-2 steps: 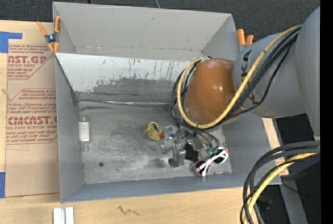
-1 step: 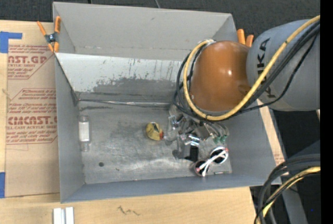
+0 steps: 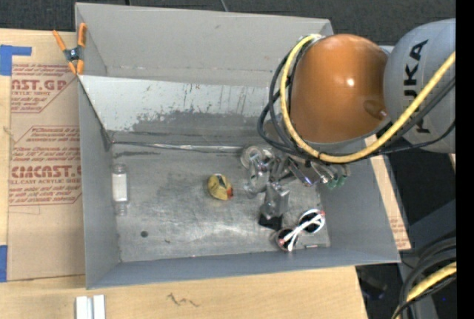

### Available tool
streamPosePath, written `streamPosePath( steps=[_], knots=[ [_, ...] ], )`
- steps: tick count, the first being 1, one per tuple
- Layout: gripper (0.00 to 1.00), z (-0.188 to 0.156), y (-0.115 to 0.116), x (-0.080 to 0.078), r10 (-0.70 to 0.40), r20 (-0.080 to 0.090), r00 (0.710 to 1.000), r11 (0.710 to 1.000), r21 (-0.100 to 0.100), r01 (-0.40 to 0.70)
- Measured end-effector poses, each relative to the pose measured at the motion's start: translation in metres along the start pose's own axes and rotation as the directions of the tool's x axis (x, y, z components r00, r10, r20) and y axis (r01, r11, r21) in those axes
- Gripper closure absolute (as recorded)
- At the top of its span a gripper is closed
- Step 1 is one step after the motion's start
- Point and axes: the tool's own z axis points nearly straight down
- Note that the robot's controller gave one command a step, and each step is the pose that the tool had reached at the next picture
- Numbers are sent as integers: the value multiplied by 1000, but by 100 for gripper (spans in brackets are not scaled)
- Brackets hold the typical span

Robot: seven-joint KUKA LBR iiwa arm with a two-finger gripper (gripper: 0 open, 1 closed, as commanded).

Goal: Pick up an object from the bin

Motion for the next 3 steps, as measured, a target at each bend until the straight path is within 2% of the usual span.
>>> streamPosePath(
  steps=[1, 2, 3],
  knots=[
    [100, -8, -23, 6, -237, 12, 971, 971, 11, 237],
    [100, 60, -48, 34, -353, 6, 936, 936, 5, 353],
    [100, 75, -56, 43, -352, 0, 936, 936, 0, 352]
  ],
)
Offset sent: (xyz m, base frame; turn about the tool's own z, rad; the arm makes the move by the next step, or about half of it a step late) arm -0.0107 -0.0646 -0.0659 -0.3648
